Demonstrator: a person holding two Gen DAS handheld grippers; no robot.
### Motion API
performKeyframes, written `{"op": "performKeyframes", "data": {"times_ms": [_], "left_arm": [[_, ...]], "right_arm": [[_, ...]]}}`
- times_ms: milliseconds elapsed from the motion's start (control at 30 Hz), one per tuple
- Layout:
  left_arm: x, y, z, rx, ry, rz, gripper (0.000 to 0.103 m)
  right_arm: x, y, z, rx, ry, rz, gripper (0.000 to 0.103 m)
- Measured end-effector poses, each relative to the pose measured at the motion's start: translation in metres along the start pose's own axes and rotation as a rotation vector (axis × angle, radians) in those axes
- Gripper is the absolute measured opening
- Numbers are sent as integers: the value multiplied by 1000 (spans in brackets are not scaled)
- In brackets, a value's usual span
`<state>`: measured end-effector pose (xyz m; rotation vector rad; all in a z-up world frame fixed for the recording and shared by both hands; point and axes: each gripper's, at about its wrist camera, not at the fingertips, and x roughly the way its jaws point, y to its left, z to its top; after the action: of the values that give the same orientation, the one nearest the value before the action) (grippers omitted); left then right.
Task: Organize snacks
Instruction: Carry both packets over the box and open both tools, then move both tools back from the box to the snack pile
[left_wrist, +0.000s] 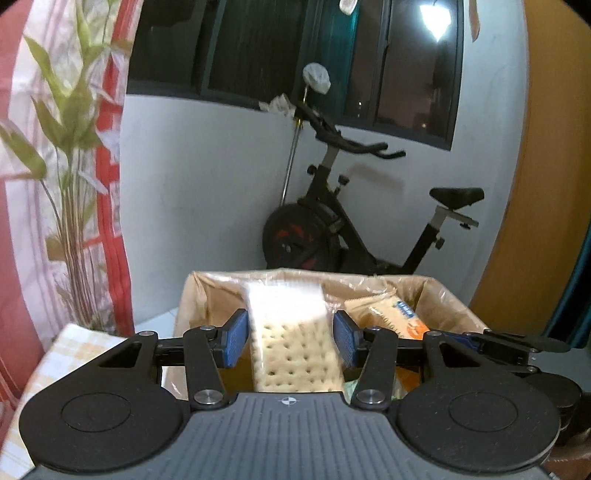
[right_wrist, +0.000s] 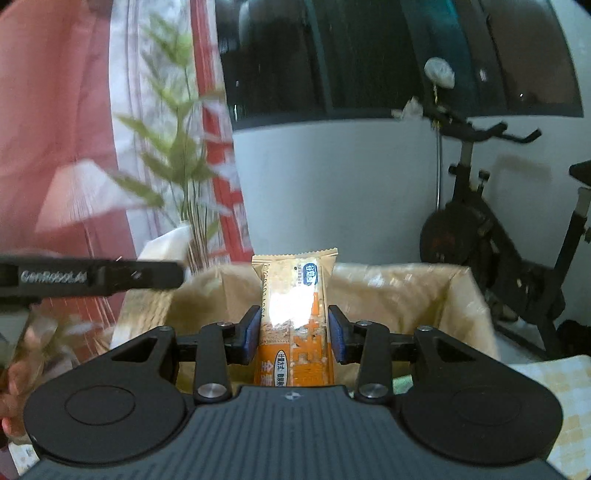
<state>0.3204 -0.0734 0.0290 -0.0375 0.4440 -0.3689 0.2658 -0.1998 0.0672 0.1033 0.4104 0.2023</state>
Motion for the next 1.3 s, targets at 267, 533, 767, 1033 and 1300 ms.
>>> {"op": "performKeyframes", "data": {"times_ms": [267, 533, 767, 1033, 1300], "left_arm": [[-7, 17, -5, -31, 10, 7, 68], [-63, 49, -7, -66, -38, 64, 81], [-102, 75, -32, -74, -21, 110, 86], [-113, 82, -77, -165, 23, 146, 85], [-105, 73, -104, -176, 59, 170, 85]], "right_arm": [[9, -7, -8, 23, 60, -25, 50], [-23, -6, -4, -10, -6, -10, 61], [-61, -18, -9, -27, -68, -2, 67], [-100, -42, -26, -32, -79, -64, 77], [-117, -66, -55, -23, -19, -139, 88]]}}
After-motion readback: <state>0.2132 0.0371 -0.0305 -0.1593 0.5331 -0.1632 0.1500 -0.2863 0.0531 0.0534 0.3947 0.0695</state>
